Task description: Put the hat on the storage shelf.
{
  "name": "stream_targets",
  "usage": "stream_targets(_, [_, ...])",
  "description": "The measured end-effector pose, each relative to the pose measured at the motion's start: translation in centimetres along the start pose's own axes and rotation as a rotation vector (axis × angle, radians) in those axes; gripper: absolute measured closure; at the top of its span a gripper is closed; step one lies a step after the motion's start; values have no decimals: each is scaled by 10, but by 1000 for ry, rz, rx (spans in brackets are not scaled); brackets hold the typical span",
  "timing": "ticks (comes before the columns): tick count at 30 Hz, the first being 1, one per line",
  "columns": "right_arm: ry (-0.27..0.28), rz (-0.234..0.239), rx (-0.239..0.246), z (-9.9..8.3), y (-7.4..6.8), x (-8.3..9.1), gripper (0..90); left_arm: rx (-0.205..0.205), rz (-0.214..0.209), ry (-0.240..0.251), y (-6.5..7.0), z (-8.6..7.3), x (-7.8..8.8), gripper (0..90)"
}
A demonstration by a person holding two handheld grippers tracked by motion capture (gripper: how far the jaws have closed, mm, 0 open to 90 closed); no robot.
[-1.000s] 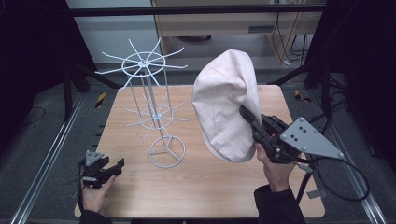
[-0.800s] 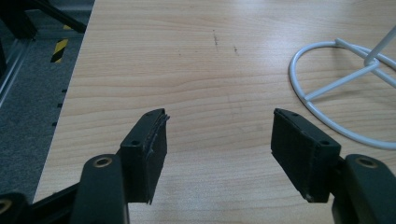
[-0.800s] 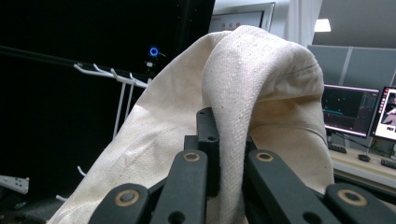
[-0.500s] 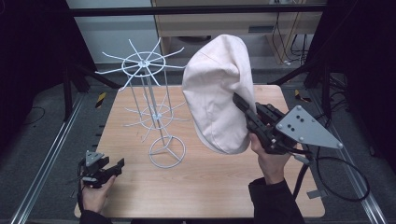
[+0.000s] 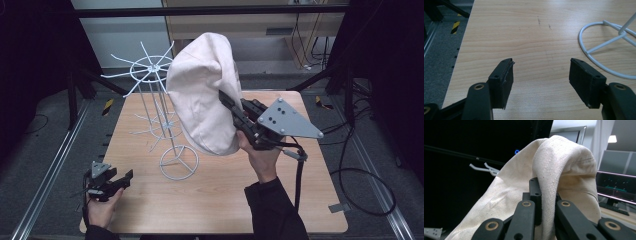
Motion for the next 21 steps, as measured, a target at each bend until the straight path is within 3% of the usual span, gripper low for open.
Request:
stream_targets(6, [-37,22,-2,-15,-6,-2,885,-2,3,-5,0,0,-1,360])
stream_targets(12, [-50,33,4,-23,-9,0,885,-2,2,-6,0,0,-1,361])
stream_targets(21, [-113,56,12,-35,-16,0,882,-4,1,-6,1,0,-1,361])
Point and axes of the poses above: each handheld gripper's, and its own axes: x roughly backward along the jaws, z roughly out of its top, y roughly to its right, the point moved 3 cm from there along -x, roughly forward along the jaws, and after that the axes turned 7 degrees about x, right-handed, at the moved point
